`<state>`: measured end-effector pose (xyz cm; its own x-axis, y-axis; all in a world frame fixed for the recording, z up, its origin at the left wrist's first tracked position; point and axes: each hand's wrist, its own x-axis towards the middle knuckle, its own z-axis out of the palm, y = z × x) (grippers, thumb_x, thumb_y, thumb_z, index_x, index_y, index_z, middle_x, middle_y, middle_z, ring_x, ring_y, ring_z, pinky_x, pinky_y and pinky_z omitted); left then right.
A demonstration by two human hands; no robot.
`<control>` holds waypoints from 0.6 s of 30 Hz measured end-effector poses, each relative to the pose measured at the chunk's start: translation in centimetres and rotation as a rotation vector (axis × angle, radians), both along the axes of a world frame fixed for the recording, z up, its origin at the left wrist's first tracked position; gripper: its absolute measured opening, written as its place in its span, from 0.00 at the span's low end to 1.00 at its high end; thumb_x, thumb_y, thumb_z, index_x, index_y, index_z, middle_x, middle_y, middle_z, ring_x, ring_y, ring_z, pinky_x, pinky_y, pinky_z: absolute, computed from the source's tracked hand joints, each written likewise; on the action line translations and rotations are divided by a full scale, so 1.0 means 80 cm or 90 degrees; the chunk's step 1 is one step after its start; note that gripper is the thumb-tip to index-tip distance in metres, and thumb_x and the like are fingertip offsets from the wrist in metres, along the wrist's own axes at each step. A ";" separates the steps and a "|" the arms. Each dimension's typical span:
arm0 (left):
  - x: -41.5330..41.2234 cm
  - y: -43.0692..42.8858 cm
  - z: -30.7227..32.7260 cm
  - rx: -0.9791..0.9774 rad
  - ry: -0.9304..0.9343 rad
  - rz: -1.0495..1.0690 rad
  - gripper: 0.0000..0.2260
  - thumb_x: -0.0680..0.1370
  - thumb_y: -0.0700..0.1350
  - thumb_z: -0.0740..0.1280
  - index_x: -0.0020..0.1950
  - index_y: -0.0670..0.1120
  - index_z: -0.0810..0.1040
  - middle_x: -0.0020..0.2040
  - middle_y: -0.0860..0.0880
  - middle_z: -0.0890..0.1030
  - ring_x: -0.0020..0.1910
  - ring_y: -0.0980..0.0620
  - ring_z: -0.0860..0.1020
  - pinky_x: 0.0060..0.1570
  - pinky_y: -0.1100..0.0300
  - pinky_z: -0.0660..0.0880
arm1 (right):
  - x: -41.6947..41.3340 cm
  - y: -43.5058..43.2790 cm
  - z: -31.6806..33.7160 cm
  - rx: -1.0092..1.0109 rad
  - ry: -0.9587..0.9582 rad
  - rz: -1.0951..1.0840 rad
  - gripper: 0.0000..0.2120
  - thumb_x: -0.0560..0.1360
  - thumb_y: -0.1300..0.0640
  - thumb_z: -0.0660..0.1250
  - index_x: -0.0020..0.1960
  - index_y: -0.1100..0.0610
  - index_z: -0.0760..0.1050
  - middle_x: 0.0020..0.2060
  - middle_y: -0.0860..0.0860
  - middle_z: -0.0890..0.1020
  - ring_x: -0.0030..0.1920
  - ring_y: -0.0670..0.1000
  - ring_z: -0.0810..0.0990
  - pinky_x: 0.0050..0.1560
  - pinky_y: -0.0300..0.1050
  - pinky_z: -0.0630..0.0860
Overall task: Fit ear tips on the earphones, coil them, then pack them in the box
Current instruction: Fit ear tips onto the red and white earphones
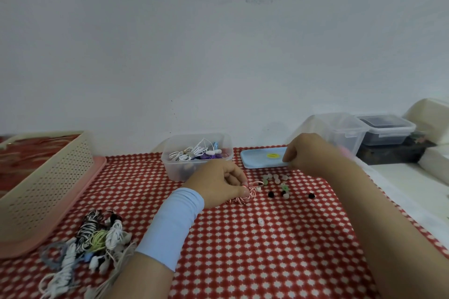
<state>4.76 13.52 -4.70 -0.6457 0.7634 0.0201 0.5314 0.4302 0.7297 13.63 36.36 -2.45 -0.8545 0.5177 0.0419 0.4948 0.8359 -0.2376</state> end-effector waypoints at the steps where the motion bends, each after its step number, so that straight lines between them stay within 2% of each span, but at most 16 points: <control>1: 0.001 0.000 0.001 -0.015 0.003 -0.008 0.07 0.68 0.49 0.78 0.44 0.54 0.84 0.38 0.57 0.84 0.37 0.64 0.80 0.48 0.64 0.79 | 0.000 -0.002 -0.002 0.011 -0.026 -0.007 0.07 0.73 0.56 0.75 0.50 0.48 0.85 0.52 0.47 0.83 0.52 0.49 0.80 0.59 0.46 0.78; 2: 0.002 0.001 0.003 -0.026 0.003 -0.015 0.08 0.68 0.50 0.78 0.45 0.54 0.84 0.38 0.57 0.84 0.37 0.65 0.80 0.48 0.64 0.79 | 0.001 -0.003 -0.004 0.028 -0.050 -0.017 0.07 0.72 0.54 0.76 0.49 0.48 0.83 0.50 0.47 0.82 0.51 0.49 0.79 0.57 0.46 0.79; 4: 0.003 0.002 0.005 -0.037 0.005 -0.024 0.08 0.69 0.50 0.78 0.45 0.55 0.84 0.39 0.58 0.84 0.37 0.65 0.80 0.47 0.65 0.79 | 0.003 -0.005 -0.006 0.074 -0.087 -0.049 0.14 0.70 0.47 0.77 0.48 0.51 0.76 0.47 0.48 0.80 0.48 0.50 0.78 0.53 0.47 0.79; 7: 0.004 0.001 0.007 -0.030 0.016 -0.018 0.08 0.69 0.50 0.78 0.46 0.56 0.83 0.40 0.57 0.84 0.39 0.65 0.80 0.47 0.65 0.78 | 0.006 -0.012 -0.003 0.134 -0.141 -0.084 0.20 0.72 0.41 0.72 0.54 0.52 0.72 0.45 0.48 0.76 0.48 0.51 0.78 0.51 0.47 0.78; 9: 0.001 -0.002 0.010 -0.043 0.015 -0.025 0.08 0.69 0.50 0.78 0.45 0.56 0.83 0.40 0.57 0.83 0.38 0.65 0.79 0.45 0.67 0.77 | 0.005 -0.016 -0.001 0.135 -0.160 -0.075 0.19 0.74 0.41 0.71 0.55 0.52 0.71 0.43 0.47 0.75 0.48 0.50 0.78 0.51 0.47 0.77; 13: -0.001 -0.011 0.021 -0.121 -0.013 -0.081 0.08 0.68 0.50 0.78 0.45 0.53 0.84 0.38 0.58 0.83 0.36 0.66 0.79 0.42 0.69 0.74 | 0.000 -0.022 0.000 0.073 -0.193 -0.032 0.16 0.74 0.42 0.72 0.45 0.53 0.72 0.38 0.47 0.76 0.45 0.49 0.79 0.54 0.48 0.81; 16: -0.003 -0.018 0.027 -0.167 -0.009 -0.096 0.08 0.68 0.49 0.79 0.44 0.53 0.83 0.39 0.58 0.84 0.39 0.63 0.81 0.48 0.65 0.78 | 0.000 -0.023 0.005 0.064 -0.190 -0.003 0.14 0.74 0.45 0.72 0.39 0.52 0.73 0.38 0.47 0.80 0.41 0.48 0.79 0.46 0.44 0.80; 18: -0.007 -0.027 0.034 -0.222 -0.026 -0.118 0.08 0.68 0.47 0.79 0.44 0.54 0.83 0.38 0.59 0.84 0.38 0.63 0.80 0.47 0.66 0.77 | 0.000 -0.025 0.009 0.041 -0.166 0.017 0.11 0.74 0.46 0.73 0.42 0.54 0.79 0.38 0.48 0.83 0.41 0.48 0.81 0.43 0.42 0.78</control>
